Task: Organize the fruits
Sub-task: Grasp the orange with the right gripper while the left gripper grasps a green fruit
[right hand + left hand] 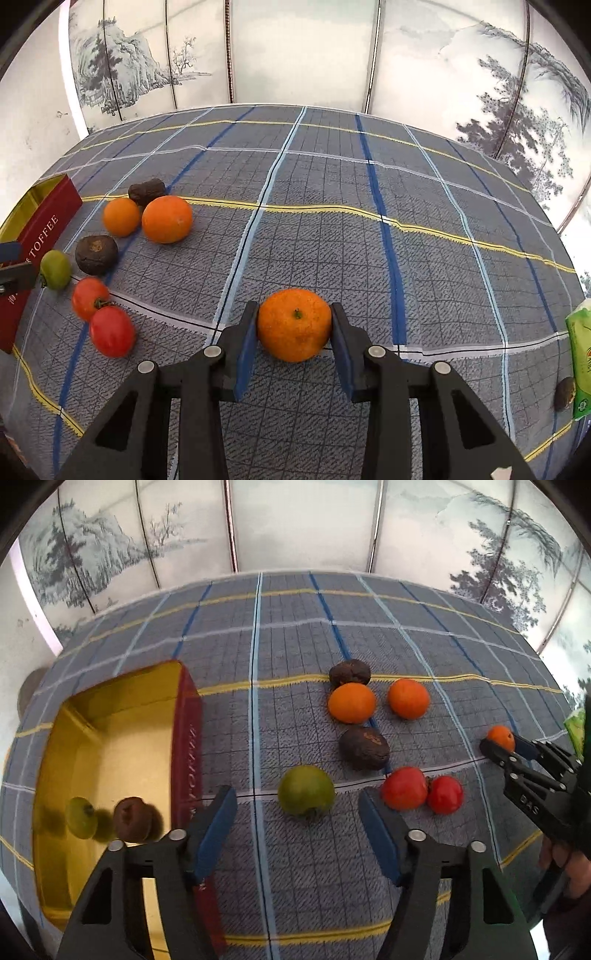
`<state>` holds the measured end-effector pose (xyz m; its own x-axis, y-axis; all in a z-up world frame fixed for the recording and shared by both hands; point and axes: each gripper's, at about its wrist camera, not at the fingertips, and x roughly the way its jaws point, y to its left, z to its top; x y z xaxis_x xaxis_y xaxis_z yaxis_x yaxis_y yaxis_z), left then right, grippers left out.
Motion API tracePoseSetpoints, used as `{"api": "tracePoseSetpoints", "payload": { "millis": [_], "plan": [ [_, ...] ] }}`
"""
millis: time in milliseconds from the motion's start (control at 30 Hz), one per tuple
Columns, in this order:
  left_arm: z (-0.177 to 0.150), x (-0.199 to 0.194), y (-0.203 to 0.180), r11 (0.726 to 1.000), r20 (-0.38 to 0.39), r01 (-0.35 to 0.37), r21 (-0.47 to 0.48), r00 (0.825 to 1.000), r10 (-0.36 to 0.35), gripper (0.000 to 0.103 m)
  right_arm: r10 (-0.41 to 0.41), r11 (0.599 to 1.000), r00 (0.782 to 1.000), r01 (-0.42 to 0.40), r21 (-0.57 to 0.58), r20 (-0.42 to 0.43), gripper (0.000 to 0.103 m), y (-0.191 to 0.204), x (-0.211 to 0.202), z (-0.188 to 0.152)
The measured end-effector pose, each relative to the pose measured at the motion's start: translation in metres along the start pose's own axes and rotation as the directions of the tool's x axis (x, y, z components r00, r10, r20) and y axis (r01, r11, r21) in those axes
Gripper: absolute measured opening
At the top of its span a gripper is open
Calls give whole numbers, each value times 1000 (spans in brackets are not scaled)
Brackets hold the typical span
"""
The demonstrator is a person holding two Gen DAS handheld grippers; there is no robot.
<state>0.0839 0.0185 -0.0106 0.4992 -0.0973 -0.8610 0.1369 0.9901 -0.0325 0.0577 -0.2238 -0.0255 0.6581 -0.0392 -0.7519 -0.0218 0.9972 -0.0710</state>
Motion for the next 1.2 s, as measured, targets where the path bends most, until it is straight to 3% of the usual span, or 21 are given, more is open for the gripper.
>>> {"api": "tracePoseSetpoints", "payload": {
  "millis": [67,300,367,433,733,900,1067,1200],
  "plan": [
    [3,8,3,1000,-21,7,-24,1000,-7,59,4,1000,1000,-4,4,-1,35,0,0,0],
    [8,26,0,1000,-45,-5,-12,999,5,52,7,1000,1000,-7,6,-1,36,-1,0,0],
    [9,29,0,1000,-58,12,-18,998,-13,41,6,1000,1000,-6,5,-1,36,-1,0,0],
    [8,30,-1,999,-62,25,-22,998,-27,38,6,1000,1000,-6,5,-1,36,-1,0,0],
    [3,9,3,999,-37,38,-22,999,-39,36,5,1000,1000,-5,5,-1,36,0,0,0],
    [2,-25,13,999,32,37,-16,999,-36,36,5,1000,1000,-5,5,-1,36,0,0,0],
    [-3,-53,42,998,79,4,-55,997,0,36,6,1000,1000,-6,5,-1,36,0,0,0],
    [-16,-63,76,993,79,-62,-101,994,70,36,5,1000,1000,-5,5,-1,36,0,0,0]
  ]
}}
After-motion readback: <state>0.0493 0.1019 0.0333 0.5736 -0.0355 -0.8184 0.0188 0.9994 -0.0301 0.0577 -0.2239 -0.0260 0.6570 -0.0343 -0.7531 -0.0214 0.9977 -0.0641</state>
